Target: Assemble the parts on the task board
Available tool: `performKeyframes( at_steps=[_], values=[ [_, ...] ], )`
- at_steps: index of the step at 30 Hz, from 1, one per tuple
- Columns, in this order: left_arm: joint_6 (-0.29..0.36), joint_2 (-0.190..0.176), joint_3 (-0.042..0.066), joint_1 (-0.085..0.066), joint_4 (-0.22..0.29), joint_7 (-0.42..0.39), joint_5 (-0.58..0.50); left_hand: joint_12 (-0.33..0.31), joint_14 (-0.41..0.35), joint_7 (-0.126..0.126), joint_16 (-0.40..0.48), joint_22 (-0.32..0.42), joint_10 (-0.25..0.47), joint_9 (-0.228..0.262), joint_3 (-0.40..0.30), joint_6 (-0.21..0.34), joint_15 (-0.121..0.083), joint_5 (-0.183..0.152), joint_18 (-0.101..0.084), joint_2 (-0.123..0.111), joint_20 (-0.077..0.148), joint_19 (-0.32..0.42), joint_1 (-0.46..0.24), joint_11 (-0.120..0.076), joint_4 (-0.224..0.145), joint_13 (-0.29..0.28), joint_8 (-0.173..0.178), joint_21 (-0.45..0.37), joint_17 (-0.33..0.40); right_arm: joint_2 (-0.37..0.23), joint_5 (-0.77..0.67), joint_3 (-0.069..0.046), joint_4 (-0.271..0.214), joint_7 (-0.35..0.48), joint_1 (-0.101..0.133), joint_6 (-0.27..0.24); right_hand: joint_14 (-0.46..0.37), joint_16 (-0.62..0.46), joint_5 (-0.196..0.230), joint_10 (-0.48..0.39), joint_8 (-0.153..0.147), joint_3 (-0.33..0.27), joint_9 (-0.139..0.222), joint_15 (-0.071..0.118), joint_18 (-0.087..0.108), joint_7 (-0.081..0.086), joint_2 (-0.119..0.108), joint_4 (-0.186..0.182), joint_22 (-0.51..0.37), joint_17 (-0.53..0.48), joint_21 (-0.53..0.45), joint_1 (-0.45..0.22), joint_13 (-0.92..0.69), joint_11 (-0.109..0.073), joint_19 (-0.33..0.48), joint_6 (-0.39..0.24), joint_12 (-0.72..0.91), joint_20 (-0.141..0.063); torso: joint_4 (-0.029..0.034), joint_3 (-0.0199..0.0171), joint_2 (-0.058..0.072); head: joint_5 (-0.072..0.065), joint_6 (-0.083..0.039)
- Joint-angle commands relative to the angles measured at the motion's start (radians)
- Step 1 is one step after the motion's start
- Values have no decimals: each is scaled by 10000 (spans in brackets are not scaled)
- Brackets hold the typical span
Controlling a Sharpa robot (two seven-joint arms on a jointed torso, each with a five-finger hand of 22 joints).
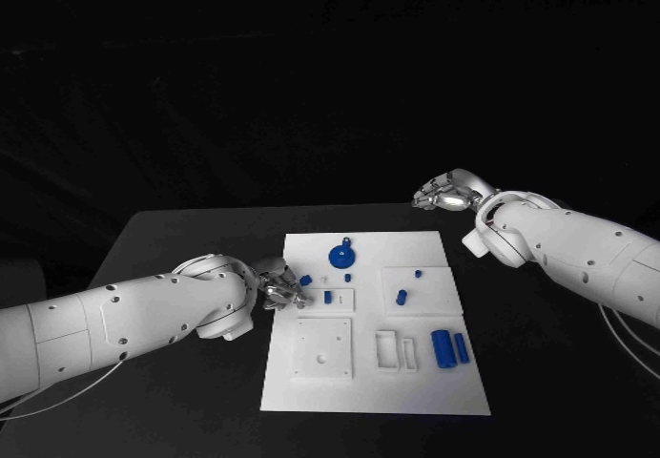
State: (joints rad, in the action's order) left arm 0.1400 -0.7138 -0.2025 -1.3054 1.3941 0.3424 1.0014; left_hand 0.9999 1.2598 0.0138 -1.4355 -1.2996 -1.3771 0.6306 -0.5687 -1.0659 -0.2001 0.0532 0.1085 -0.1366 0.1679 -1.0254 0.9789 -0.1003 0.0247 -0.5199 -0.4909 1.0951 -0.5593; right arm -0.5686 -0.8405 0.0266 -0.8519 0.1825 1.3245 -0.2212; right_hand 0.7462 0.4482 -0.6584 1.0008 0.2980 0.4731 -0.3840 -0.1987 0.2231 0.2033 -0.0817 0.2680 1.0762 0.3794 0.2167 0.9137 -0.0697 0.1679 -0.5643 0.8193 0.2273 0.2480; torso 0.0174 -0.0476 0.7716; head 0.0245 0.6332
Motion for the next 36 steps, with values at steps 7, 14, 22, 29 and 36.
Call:
performKeyframes(
  at_steps=[7,14,22,29,36],
  values=[
    [675,-39,102,2,-59,-990,-474,-216,-290,151,250,37,361,-45,-60,492,93,-21,-118,-164,944,177,215,173,-371,54,231,-162,62,-62,-1,-3,-7,46,-6,54,-71,50,-67,16,27,-46,11,-17,-52,3,-10,-4,19,-16,-67,-27,12,42,71,-93,-38,2,-7,11,-3,13,-41],
    [1364,-229,601,-14,-58,-1687,-487,-577,-819,346,751,172,1091,-5,-335,899,302,230,-336,-226,764,643,747,365,-1187,202,243,-590,247,-128,0,-3,-23,49,-7,20,-72,54,-67,17,28,-44,12,-17,-51,2,-12,0,21,-21,-70,-24,12,41,70,-93,-38,2,12,-5,-7,9,-55],
    [1364,-212,663,-56,-225,-1959,-251,-998,-1178,474,1234,291,1564,4,-544,1024,463,277,-508,-277,654,931,972,506,-1760,408,213,-944,430,-185,1,-3,-106,63,-7,4,-72,60,-67,19,30,-42,13,-17,-49,1,-16,7,24,-26,-74,-15,11,40,69,-92,-39,1,20,0,-5,35,-82],
    [1703,49,634,-52,-595,-2072,1107,-1471,-1569,687,1617,372,2202,-48,-711,1240,704,107,-668,-635,541,1262,1324,740,-2229,622,285,-1288,545,-215,1,-3,-172,60,-7,1,-72,64,-67,20,32,-40,14,-17,-48,1,-17,10,26,-30,-76,-11,11,40,67,-92,-39,1,13,8,-3,73,-81],
    [1814,256,576,-33,-902,-2031,1582,-1780,-1688,901,1705,338,2800,-158,-573,1674,891,-46,-671,-1106,437,1238,1430,961,-2317,767,467,-1328,531,-215,1,-3,-215,59,-7,1,-72,69,-67,21,34,-41,15,-17,-47,1,-20,12,28,-34,-78,-10,11,40,65,-91,-40,2,2,14,6,94,-85]
  ],
)
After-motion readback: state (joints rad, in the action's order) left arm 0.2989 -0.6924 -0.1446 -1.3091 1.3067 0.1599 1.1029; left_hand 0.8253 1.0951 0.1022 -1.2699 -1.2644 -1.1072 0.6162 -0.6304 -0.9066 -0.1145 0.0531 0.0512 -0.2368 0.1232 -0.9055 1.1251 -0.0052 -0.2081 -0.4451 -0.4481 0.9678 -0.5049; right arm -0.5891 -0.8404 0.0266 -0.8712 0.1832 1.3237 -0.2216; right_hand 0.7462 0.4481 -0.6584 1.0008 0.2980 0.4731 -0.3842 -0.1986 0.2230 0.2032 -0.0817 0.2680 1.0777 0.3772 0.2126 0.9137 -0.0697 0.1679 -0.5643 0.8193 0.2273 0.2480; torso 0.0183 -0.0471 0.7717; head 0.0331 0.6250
